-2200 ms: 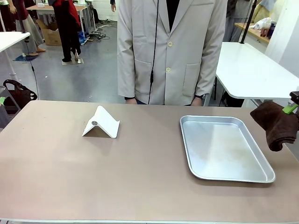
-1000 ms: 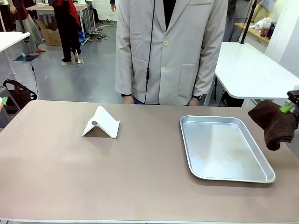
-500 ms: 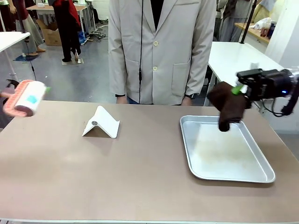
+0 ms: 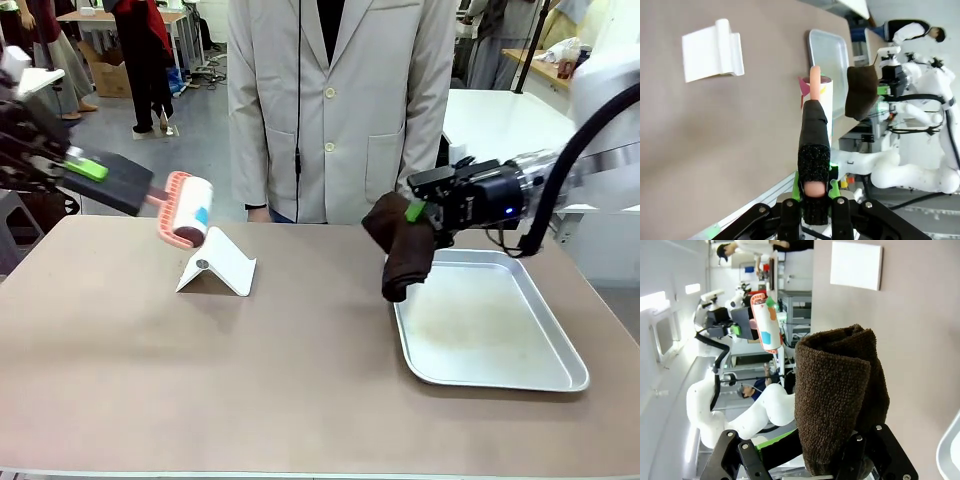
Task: Clean the surface of the table.
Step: Return the Lint Roller and towel to their original positions.
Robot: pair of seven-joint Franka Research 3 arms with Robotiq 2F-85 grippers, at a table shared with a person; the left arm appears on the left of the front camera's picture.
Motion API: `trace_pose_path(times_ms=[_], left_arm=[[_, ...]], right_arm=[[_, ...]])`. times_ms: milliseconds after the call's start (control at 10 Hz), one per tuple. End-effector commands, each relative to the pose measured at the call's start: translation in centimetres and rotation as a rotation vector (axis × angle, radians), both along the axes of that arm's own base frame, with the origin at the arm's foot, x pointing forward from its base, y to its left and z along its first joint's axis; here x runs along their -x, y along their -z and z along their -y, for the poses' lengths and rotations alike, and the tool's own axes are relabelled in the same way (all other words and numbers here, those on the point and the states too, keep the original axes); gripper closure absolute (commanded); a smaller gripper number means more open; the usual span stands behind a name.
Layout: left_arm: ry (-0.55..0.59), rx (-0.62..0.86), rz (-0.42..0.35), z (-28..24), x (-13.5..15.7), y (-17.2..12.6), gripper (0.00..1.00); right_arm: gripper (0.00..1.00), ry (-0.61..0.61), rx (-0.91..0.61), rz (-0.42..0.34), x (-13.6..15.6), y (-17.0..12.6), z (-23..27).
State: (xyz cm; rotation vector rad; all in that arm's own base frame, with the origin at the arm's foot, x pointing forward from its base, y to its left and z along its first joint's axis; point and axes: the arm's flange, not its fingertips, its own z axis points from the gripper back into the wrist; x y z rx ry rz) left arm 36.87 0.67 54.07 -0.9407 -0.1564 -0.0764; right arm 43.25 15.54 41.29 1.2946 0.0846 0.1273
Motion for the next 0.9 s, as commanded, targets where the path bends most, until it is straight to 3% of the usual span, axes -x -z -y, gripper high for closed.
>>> trace_pose_path(times_ms=[0, 400, 500, 800], left_arm=[[-0.019, -0.032, -0.030, 2.7, -2.5, 1.3, 0.78], [0.026, -0.050, -0.083, 5.5, -5.9, 4.2, 0.78], [0.007, -0.084, -0.043, 5.8, -4.6, 4.3, 0.78], [0.007, -0.084, -0.043, 5.8, -4.6, 4.3, 0.78]], right_arm=[[1.00, 0.034, -0.026, -0.007, -2.6, 1.7, -1.7], [1.00, 0.018, -0.074, -0.098, -4.6, 4.1, -1.1], [1.00, -0.001, -0.009, -0.076, -3.5, 4.5, -1.7], [1.00, -0.001, -0.009, -0.076, -3.5, 4.5, -1.7]])
